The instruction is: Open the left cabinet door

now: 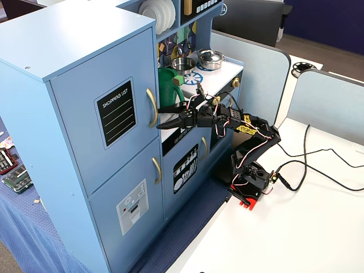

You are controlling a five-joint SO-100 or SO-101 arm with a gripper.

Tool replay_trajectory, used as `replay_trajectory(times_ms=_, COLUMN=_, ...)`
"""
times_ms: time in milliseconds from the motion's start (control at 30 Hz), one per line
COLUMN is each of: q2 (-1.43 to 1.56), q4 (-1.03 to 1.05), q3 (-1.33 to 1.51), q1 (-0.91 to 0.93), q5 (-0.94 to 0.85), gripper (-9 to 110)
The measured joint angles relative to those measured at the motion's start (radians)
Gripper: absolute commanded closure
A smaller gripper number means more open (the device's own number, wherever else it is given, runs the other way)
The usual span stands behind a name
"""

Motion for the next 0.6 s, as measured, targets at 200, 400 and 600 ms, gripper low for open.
replay_trajectory(times_ms=200, q2=-0.061, q4=0.005, q3=-0.046, q1=-0.011, q5=-0.101, gripper=70)
replay_trajectory(times_ms=400, q2=-0.087, q4=0.005, q3=-0.054, q1=-0.043, q5=-0.172, gripper=71)
replay_trajectory(times_ms=600, q2=-0.095, q4=0.000, q3=-0.092, q1=-0.095, q5=-0.204, gripper=71)
